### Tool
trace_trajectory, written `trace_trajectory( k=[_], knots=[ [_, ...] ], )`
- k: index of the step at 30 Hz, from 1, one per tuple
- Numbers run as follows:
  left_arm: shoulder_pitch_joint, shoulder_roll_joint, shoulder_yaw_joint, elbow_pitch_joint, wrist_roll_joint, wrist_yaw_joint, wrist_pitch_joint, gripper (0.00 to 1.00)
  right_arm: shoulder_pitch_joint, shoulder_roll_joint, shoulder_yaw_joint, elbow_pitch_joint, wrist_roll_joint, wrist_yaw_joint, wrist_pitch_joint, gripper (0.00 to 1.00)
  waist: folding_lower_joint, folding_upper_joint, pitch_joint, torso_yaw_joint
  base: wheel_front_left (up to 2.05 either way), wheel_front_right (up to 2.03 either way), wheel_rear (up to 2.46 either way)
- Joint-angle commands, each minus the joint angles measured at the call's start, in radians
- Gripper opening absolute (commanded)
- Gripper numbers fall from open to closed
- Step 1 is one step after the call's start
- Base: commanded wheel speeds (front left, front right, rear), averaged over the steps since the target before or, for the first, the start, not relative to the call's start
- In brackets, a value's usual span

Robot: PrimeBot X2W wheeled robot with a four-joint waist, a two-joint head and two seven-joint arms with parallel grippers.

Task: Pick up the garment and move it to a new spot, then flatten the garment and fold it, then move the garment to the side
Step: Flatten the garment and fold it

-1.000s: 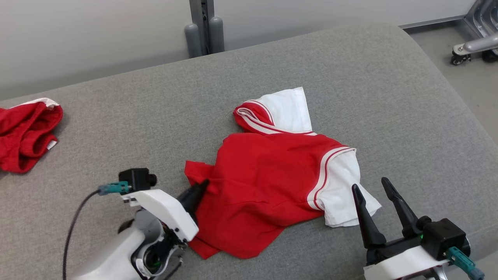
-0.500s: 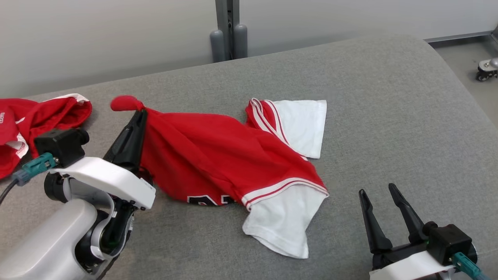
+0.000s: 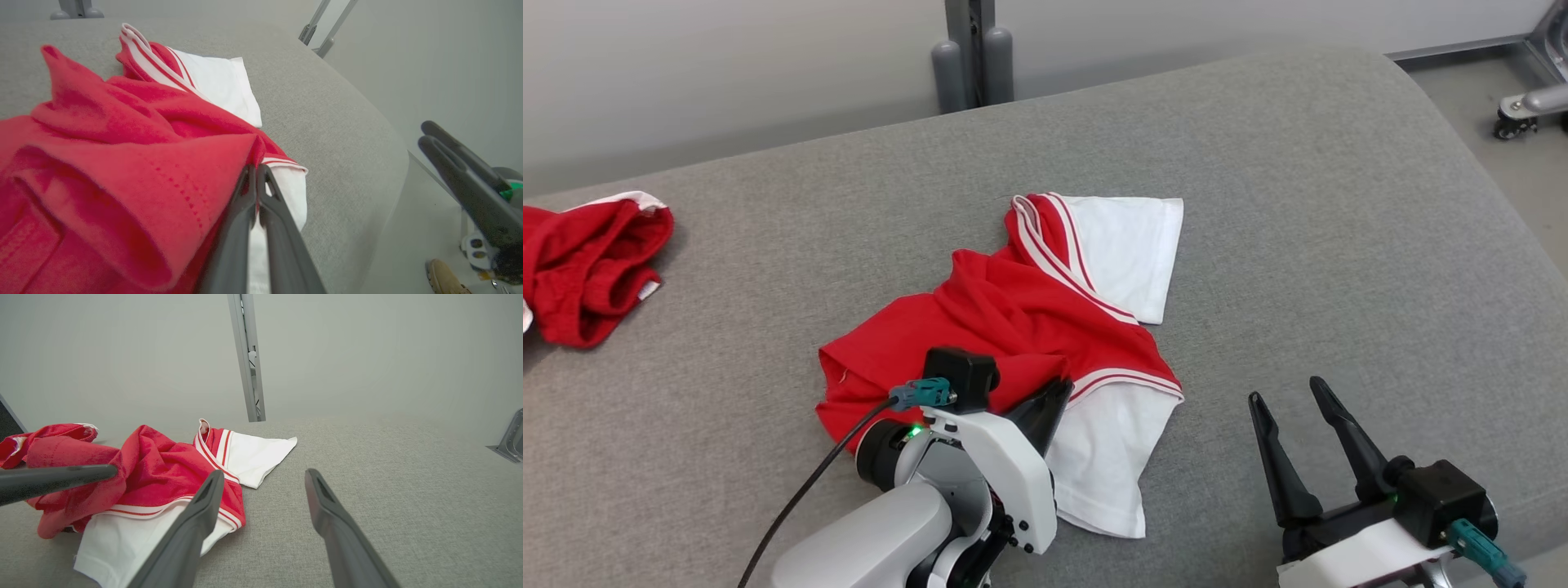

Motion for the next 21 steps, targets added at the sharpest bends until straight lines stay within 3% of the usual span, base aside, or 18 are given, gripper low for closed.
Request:
trace_trajectory(
  k=[1,5,10,17,21],
  knots=[
    [-0.024,-0.012,-0.006,0.055,0.006,-0.017,-0.005,1.0,-0.008,-0.006,0.0,0.003,0.007,0.0,-0.001,1.0,0.0,0.0,0.012,-0.022,0.0,0.0,0.0],
    [-0.028,-0.06,-0.025,0.165,0.017,-0.074,-0.035,1.0,0.001,-0.006,-0.025,0.005,0.011,0.0,-0.001,1.0,0.0,0.0,0.017,-0.036,0.0,0.0,0.0],
    [0.008,0.012,-0.034,0.111,0.05,-0.07,-0.071,1.0,0.026,-0.006,-0.044,0.01,0.004,0.0,-0.001,1.0,0.0,0.0,0.004,-0.023,0.0,0.0,0.0],
    [0.118,0.194,-0.014,-0.144,0.06,0.041,-0.089,1.0,0.036,-0.005,-0.051,0.002,0.006,0.0,-0.001,1.0,0.0,0.0,-0.021,0.027,0.0,0.0,0.0],
    [0.155,0.253,-0.009,-0.191,0.043,0.069,-0.078,1.0,0.027,-0.005,-0.045,0.0,-0.002,0.0,-0.001,1.0,0.0,0.0,-0.021,0.051,0.0,0.0,0.0]
  ],
)
